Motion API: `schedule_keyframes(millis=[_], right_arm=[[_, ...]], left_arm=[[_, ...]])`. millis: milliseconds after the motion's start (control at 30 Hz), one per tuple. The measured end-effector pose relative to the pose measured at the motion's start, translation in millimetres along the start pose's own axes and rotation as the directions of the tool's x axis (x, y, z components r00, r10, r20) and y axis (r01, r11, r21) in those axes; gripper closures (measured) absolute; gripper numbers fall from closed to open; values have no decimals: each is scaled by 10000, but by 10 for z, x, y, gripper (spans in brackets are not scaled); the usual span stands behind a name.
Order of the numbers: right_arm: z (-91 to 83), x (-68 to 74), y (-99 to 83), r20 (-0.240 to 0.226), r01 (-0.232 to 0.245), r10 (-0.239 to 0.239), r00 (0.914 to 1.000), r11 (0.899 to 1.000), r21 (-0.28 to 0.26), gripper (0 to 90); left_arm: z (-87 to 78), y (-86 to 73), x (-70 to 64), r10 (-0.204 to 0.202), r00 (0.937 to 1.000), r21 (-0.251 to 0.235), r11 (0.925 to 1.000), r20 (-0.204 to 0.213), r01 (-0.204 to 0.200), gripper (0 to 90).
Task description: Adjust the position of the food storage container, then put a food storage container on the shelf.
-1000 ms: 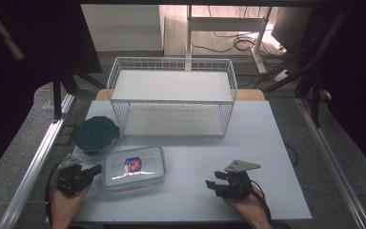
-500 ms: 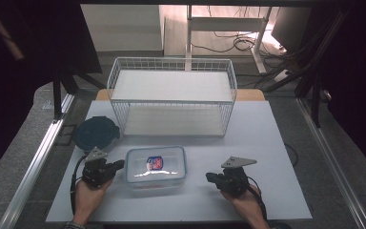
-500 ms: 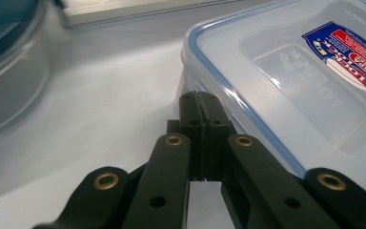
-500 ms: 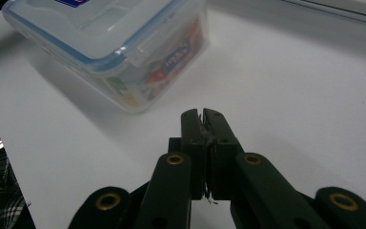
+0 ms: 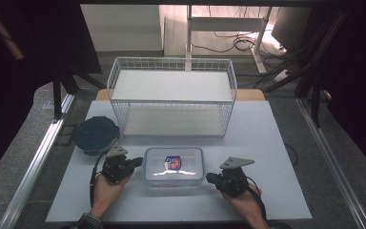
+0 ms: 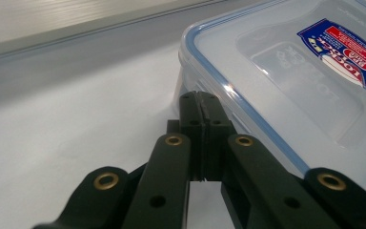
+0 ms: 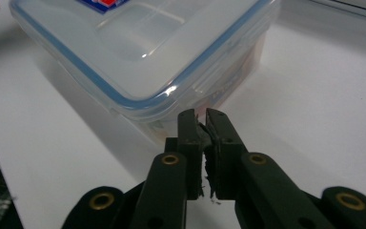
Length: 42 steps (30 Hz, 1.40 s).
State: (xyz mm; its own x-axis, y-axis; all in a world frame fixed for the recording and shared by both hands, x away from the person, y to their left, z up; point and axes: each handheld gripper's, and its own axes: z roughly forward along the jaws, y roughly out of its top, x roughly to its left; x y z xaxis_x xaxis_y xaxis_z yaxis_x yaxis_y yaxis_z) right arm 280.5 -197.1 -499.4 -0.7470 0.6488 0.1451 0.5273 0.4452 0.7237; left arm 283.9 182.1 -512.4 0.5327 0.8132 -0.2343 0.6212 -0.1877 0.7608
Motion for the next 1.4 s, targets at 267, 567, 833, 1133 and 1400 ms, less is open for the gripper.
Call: schedule_keyframes(millis=[267, 567, 833, 1133, 1400], right_arm=[[-27, -13, -23, 144, 167, -168, 9998, 9998, 72, 806], [-96, -93, -103, 552, 129, -132, 9984, 9999, 59, 549], [-175, -111, -136, 474, 285, -264, 9985, 9985, -458, 265], [-172, -158, -175, 485, 276, -239, 9985, 9966, -773, 0], [-198, -176, -166, 357, 344, -308, 9989, 9936, -1074, 0]], left_arm=[[-7, 32, 6, 341, 9994, -68, 9994, 68, -341, 876], [-218, -59, 48, 378, 9993, -365, 9986, 42, -376, 466], [-302, -194, 16, 464, 9972, -328, 9985, 578, -446, 154], [-328, -299, 12, 1050, 9907, -440, 9939, 860, -1015, 14], [-295, -314, 27, 1269, 9916, -466, 9910, 260, -1256, 10]])
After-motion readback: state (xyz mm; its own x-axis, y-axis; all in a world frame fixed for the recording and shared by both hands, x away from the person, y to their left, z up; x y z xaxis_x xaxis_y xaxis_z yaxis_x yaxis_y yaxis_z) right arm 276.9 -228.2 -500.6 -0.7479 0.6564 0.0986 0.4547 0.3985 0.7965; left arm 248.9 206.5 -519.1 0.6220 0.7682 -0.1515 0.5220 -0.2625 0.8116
